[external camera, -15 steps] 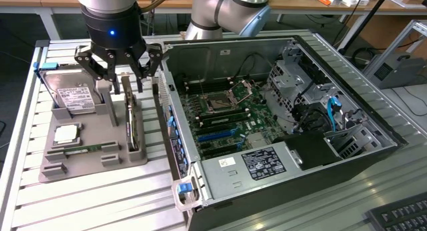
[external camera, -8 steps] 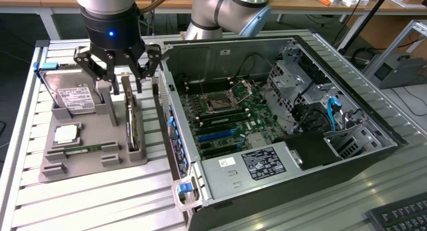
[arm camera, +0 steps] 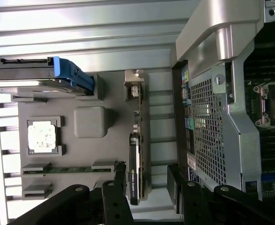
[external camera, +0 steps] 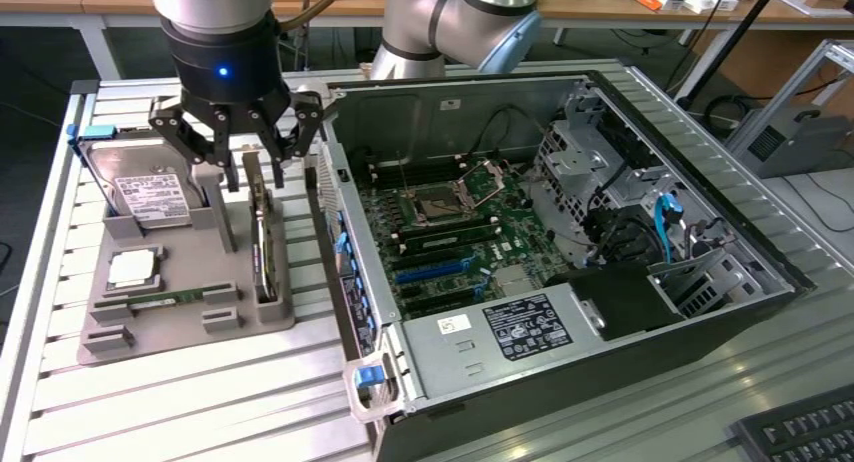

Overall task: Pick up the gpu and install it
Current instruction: 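Pick up the gpu and move the gpu toward the slot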

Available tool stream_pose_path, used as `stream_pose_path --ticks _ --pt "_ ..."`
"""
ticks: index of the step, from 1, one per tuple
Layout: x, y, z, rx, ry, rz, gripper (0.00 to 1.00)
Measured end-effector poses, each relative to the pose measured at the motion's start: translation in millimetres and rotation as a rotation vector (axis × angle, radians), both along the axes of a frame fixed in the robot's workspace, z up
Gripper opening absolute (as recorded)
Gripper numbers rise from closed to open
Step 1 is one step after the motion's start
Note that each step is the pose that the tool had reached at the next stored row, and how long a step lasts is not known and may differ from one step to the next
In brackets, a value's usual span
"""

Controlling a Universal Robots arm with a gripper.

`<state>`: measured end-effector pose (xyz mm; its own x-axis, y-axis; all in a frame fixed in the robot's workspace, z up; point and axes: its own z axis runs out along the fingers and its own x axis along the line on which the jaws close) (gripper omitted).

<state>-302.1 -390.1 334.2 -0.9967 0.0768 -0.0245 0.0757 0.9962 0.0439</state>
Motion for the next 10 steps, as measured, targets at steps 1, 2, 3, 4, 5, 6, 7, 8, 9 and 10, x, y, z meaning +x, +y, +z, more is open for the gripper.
stream_pose_path --ticks 1,2,3,4,5,6,7,8,9,10 --pt "0.0 0.0 -0.3 0.0 0.0 0.0 0.48" --pt "0.0 0.0 -0.6 0.0 0.0 0.0 0.48" --pt "0.0 0.0 -1.0 0.0 0.0 0.0 0.48" --pt "0.0 0.0 -1.4 0.0 0.0 0.0 0.48" --pt "0.0 0.0 -1.7 0.0 0.0 0.0 0.48" --pt "0.0 0.0 -2.0 0.0 0.0 0.0 0.48" --pt "0.0 0.0 -2.4 0.0 0.0 0.0 0.48" --pt "0.0 0.0 -2.8 0.0 0.0 -0.001 0.48" --pt "0.0 0.0 -3.2 -0.0001 -0.0001 -0.001 0.48" --pt "0.0 0.0 -4.0 0.0 0.0 -0.001 0.48"
